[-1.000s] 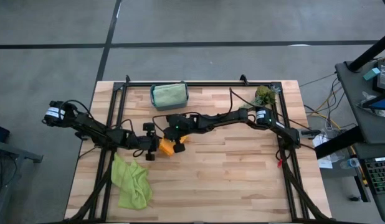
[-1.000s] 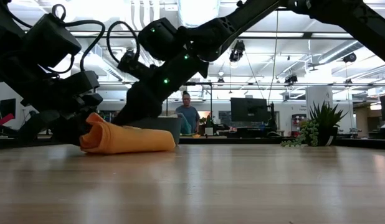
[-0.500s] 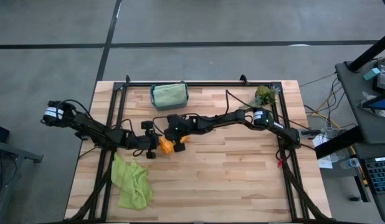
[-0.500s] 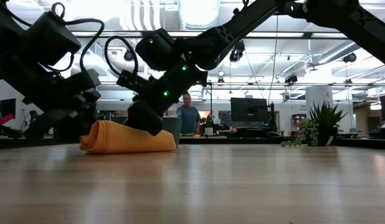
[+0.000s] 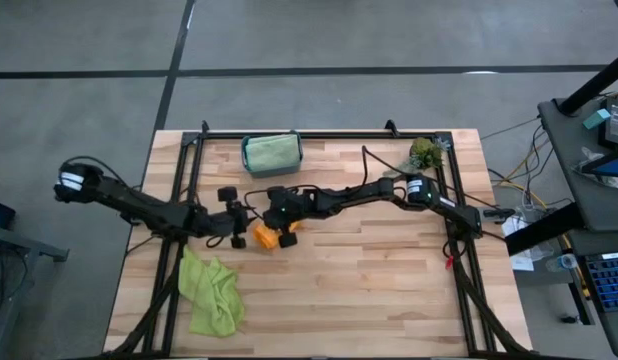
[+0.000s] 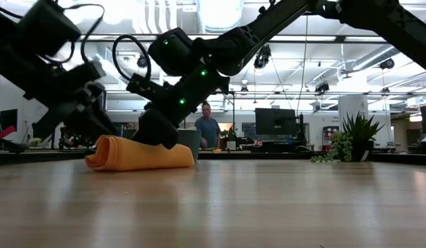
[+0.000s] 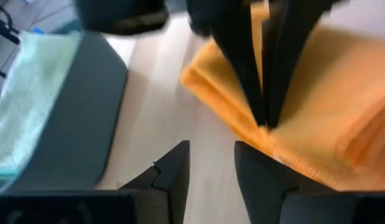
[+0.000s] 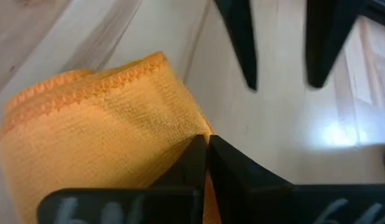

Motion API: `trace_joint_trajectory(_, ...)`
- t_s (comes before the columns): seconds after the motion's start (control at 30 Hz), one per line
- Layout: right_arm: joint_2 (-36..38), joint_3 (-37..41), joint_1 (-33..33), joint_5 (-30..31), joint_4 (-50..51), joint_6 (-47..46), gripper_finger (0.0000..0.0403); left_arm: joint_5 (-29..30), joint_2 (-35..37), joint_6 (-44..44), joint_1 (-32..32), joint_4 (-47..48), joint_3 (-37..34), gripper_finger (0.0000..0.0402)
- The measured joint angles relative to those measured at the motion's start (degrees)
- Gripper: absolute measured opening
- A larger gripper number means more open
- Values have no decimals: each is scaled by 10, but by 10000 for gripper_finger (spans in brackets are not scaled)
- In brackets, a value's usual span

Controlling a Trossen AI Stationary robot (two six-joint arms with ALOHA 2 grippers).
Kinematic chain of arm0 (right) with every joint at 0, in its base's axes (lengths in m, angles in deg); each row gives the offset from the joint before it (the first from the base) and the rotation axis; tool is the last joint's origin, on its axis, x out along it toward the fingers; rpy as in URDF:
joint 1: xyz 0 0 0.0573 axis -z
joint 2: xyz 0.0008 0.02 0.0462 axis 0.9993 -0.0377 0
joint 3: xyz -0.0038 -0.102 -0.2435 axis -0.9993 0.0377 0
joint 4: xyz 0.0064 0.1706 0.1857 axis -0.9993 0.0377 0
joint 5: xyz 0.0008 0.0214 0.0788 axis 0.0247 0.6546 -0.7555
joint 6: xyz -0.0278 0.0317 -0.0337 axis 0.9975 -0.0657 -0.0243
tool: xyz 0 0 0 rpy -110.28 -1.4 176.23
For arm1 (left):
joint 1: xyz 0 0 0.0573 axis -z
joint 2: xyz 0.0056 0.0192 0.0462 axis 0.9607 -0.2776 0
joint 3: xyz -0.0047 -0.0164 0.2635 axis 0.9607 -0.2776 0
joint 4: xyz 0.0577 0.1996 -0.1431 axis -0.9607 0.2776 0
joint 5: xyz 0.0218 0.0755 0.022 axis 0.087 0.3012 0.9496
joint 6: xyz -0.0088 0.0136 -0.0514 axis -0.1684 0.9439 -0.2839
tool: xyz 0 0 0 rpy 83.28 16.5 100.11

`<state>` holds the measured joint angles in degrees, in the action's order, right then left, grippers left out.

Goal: Fold microfiber towels
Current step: Fold the orange microfiber towel

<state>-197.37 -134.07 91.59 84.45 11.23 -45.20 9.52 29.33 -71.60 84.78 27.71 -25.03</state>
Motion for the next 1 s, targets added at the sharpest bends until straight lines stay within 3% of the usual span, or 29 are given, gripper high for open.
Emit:
trace_joint_trajectory(0.13,0,0,0,0,0,-23,34,-14,50,2,0,0,0,112)
trace_joint_trajectory(0.33,1,-9,0,1,11,-32,86,-116,100,-2,0,-2,3,112)
trace_joint_trajectory(0.53,13,-46,2,4,88,-32,121,-168,109,-4,0,-9,11,111)
trace_joint_trajectory(0.73,46,-49,3,9,169,-42,124,-205,62,-21,0,-73,14,107)
trace_joint_trajectory(1.0,77,-48,2,35,263,-51,81,-237,-40,-34,1,-112,30,63)
